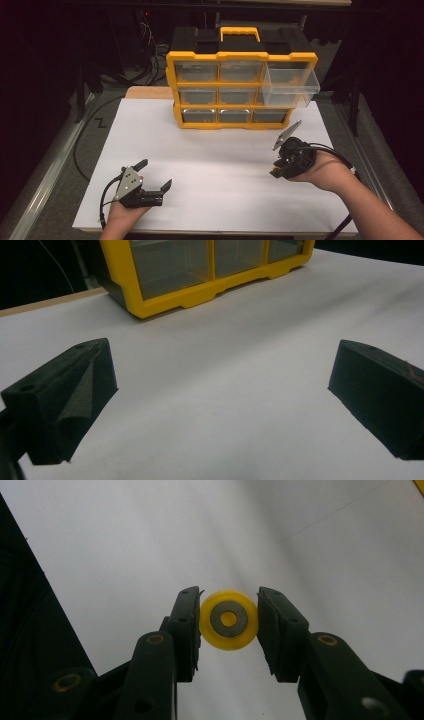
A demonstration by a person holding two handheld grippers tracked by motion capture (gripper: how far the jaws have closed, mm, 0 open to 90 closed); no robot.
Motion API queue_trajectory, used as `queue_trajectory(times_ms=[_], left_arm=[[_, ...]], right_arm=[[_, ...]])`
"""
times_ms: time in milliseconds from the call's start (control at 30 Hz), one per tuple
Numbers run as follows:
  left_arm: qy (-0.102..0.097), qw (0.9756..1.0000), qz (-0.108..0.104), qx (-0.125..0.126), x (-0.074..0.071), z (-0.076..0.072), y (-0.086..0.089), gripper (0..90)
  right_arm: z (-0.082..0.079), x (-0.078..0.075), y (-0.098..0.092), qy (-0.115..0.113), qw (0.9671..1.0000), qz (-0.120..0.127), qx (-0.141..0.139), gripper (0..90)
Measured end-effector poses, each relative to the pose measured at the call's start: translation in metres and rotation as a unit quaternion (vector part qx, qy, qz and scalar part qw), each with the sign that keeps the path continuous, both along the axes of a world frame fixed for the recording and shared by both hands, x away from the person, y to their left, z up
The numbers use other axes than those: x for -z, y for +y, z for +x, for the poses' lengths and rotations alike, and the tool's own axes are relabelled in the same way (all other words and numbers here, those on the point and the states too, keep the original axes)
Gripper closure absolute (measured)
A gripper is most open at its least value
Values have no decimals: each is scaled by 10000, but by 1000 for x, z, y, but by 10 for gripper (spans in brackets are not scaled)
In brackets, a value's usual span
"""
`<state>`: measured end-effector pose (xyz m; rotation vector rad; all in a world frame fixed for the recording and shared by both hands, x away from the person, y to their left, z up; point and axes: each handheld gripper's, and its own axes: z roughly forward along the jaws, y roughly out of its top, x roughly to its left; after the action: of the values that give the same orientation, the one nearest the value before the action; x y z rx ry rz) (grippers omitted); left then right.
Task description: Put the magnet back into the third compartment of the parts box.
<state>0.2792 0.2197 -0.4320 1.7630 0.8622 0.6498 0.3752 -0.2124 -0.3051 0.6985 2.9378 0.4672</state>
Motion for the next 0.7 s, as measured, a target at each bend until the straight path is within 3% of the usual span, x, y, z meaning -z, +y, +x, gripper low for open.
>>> queue_trajectory(times_ms=[700], left_arm=[[17, 10000, -13, 9, 0, 0, 0, 1]], right_arm=[[11, -35, -4, -2, 10000, 43, -65, 649]])
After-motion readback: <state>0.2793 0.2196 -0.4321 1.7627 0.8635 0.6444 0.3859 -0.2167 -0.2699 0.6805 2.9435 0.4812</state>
